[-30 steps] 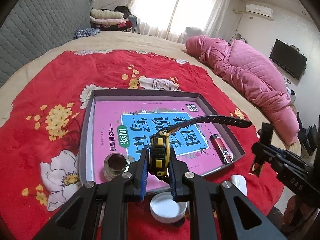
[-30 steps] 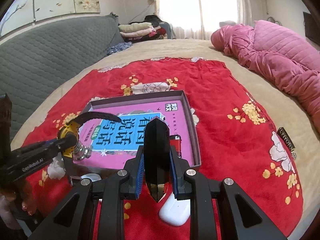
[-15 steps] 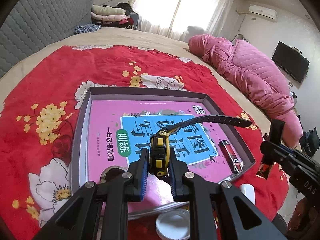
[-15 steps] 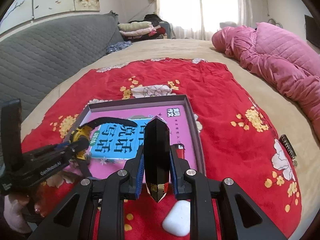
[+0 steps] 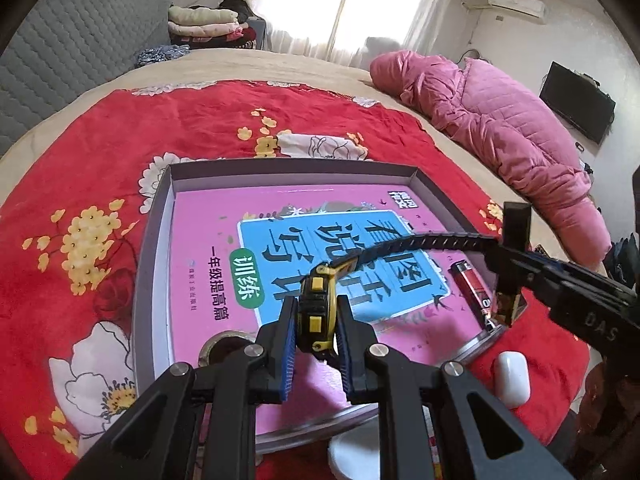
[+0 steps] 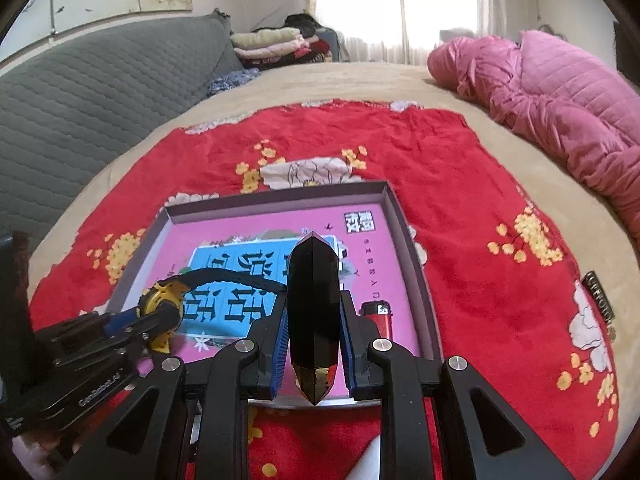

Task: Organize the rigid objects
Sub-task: 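Lower the watch into the box with the left tool while the right tool holds the case above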

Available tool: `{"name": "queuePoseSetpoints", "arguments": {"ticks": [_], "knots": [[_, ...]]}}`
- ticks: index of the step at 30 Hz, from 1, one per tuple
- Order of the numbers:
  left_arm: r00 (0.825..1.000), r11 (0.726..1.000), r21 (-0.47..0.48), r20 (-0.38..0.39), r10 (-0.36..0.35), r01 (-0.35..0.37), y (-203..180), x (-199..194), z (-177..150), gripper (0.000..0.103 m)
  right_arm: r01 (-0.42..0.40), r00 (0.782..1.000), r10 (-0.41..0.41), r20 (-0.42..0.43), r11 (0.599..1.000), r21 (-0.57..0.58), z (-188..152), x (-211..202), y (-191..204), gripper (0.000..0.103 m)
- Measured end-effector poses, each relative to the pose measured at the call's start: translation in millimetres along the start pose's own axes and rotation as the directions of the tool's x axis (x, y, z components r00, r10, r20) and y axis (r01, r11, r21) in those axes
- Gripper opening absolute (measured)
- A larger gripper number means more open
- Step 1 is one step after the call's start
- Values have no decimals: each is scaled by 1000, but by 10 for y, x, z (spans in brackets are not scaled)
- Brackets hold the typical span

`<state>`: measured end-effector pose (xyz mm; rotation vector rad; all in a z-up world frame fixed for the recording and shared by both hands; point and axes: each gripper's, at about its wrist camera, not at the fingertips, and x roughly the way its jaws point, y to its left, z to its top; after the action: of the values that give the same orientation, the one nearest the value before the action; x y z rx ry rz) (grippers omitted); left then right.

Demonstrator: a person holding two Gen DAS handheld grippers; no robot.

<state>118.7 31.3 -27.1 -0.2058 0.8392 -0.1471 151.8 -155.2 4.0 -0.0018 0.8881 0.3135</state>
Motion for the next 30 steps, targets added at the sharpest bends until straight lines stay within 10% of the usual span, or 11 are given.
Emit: {"name": "queuePoseSetpoints", "arguments": {"ticks": [30], "knots": [[992, 994, 7, 61, 108, -108, 137, 73, 55, 17, -68, 981, 52, -186, 994, -81, -106, 611, 387, 23]]}}
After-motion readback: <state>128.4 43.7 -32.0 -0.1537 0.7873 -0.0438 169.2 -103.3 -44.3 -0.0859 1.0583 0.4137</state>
